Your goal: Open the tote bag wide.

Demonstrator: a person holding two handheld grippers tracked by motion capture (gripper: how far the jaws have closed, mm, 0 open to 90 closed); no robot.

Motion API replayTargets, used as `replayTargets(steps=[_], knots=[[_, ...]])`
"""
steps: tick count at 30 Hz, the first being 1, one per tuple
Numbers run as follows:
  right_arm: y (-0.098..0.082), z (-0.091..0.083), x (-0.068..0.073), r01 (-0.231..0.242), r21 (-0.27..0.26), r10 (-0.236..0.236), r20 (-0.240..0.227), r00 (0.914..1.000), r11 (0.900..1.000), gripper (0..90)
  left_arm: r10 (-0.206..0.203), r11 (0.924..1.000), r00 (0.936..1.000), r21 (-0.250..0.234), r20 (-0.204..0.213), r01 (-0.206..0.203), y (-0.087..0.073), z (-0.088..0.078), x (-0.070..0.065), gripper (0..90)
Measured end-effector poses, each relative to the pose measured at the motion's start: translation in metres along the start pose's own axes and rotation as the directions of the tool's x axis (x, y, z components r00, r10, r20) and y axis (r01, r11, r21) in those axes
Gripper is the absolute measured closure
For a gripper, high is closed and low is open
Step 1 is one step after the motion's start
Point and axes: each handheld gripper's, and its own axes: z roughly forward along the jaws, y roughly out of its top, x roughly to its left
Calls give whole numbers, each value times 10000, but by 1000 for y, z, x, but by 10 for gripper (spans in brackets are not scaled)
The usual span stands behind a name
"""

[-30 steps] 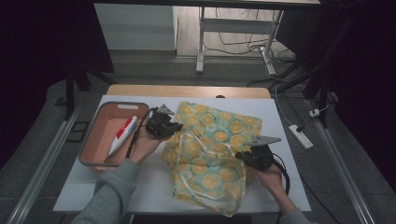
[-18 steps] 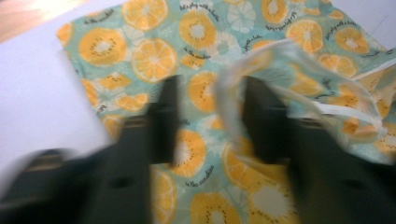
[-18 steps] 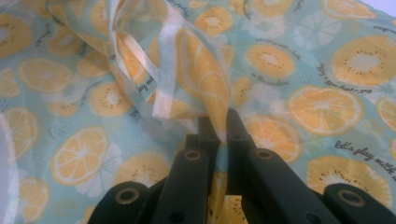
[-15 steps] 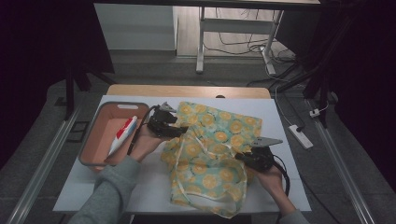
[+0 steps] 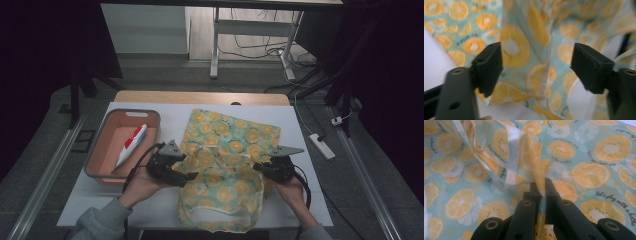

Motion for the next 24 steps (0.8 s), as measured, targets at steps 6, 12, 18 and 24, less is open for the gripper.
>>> replayTargets(steps=[6,12,18,24], knots=[[-1,-3,0,12,-48,-12,13,10000,10000,888,-139,9986,9996,507,-242,152,1,19,10,821],[0,-25,5,-103,-510,81,-432,9990,9986,891,-492,9988,9968,-89,-631,488,12,3,30,886],[3,-55,29,-167,-1249,-26,-1529,9882,9920,894,-1129,9919,9875,-708,-1099,1055,26,-6,59,886],[11,-61,45,-19,-1491,-275,-1948,9805,9888,894,-1174,9925,9820,-520,-1477,1108,37,11,71,886]])
